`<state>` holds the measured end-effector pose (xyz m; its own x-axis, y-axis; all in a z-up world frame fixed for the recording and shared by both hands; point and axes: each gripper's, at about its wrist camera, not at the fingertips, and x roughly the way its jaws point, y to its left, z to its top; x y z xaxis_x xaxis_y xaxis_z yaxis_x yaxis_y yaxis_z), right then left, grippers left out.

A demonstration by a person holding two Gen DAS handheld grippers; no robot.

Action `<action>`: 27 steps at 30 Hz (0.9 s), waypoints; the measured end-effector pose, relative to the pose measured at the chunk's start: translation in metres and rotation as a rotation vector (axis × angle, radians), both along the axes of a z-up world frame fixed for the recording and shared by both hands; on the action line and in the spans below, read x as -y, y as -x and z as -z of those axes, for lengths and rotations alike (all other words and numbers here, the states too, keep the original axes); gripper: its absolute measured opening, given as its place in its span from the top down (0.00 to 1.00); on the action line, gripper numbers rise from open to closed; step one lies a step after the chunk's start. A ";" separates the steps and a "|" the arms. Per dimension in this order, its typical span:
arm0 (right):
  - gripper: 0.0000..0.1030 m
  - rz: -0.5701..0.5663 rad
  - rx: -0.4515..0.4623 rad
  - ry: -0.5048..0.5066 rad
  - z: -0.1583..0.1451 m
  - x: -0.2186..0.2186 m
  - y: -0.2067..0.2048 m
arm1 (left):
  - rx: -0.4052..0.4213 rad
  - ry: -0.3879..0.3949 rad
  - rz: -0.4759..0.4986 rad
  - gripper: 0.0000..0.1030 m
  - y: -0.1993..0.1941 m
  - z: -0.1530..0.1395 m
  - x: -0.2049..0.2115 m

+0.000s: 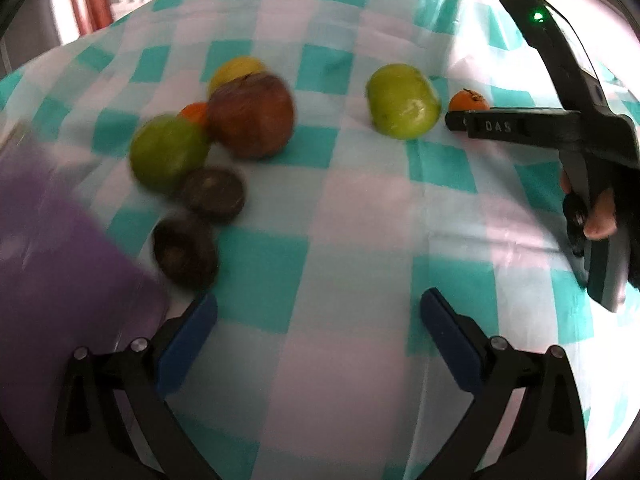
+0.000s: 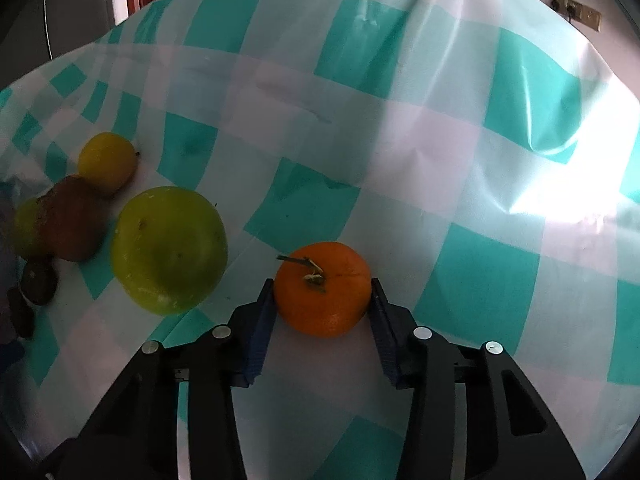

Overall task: Organize fruits
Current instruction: 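Grasp the green fruit with the left tool while the right tool grasps a mandarin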

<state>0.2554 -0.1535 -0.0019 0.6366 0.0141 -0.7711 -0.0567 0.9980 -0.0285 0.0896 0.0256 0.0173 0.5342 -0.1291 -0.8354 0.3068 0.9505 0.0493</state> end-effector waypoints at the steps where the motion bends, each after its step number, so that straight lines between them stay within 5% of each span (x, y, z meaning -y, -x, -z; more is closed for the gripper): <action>1: 0.57 0.013 0.003 -0.006 -0.002 0.003 0.004 | 0.004 0.002 0.010 0.01 -0.009 0.000 0.006; 10: 0.57 0.181 0.053 -0.122 -0.042 0.033 0.089 | 0.032 0.058 0.061 0.02 -0.100 0.000 0.076; 14: 0.57 0.179 0.027 -0.123 -0.044 0.031 0.126 | 0.006 0.037 0.084 0.22 -0.129 0.008 0.101; 16: 0.57 0.196 0.009 -0.133 -0.041 0.029 0.139 | 0.028 0.026 0.102 0.41 -0.125 0.005 0.104; 20: 0.57 0.219 -0.038 -0.157 -0.037 0.016 0.176 | 0.009 0.038 0.126 0.41 -0.101 -0.001 0.091; 27: 0.57 0.129 -0.173 -0.205 -0.016 0.000 0.234 | -0.072 -0.016 0.053 0.41 0.009 -0.014 0.043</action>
<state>0.0215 -0.1540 0.0141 0.5030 0.1085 -0.8575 0.0846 0.9811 0.1738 0.0802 -0.0179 0.0311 0.4651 -0.1423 -0.8737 0.3603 0.9320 0.0400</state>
